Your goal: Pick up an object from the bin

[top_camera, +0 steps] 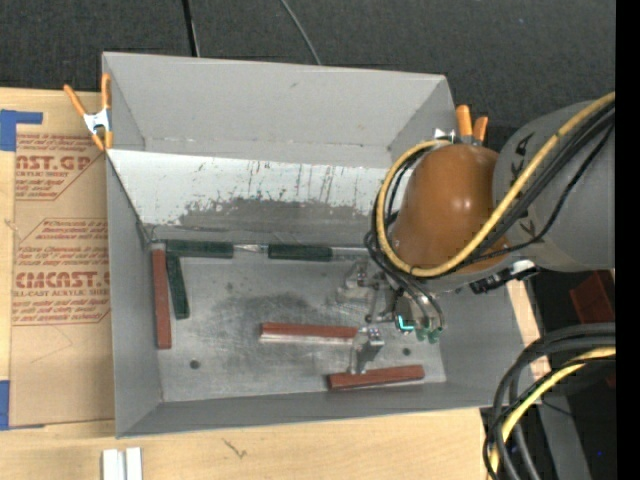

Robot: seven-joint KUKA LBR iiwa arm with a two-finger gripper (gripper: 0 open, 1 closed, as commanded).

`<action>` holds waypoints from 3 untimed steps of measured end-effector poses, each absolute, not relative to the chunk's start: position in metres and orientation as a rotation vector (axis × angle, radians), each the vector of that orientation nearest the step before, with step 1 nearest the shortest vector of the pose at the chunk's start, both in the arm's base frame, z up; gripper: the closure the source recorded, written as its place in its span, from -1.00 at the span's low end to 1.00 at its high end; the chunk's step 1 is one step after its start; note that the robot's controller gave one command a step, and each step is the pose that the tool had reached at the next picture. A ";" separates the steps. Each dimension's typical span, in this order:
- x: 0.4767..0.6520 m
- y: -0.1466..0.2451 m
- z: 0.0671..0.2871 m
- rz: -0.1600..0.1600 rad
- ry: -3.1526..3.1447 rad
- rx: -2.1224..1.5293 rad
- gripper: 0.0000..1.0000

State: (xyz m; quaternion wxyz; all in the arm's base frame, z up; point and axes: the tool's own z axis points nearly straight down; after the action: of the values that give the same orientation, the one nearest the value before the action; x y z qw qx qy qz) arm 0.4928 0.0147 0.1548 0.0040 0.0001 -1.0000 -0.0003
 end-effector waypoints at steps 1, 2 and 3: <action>0.495 0.015 0.159 -0.001 -3.141 0.000 -1.00; 0.514 0.057 0.082 -0.003 -3.146 -0.086 -1.00; 0.517 0.062 0.079 -0.003 -3.152 -0.095 -1.00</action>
Offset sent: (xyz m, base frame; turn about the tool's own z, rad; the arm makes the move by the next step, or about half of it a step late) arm 0.0216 0.0474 -0.0848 0.0602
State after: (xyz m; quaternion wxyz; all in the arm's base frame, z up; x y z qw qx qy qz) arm 0.5173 0.0622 0.0788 -0.0060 -0.0301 -0.9995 -0.0010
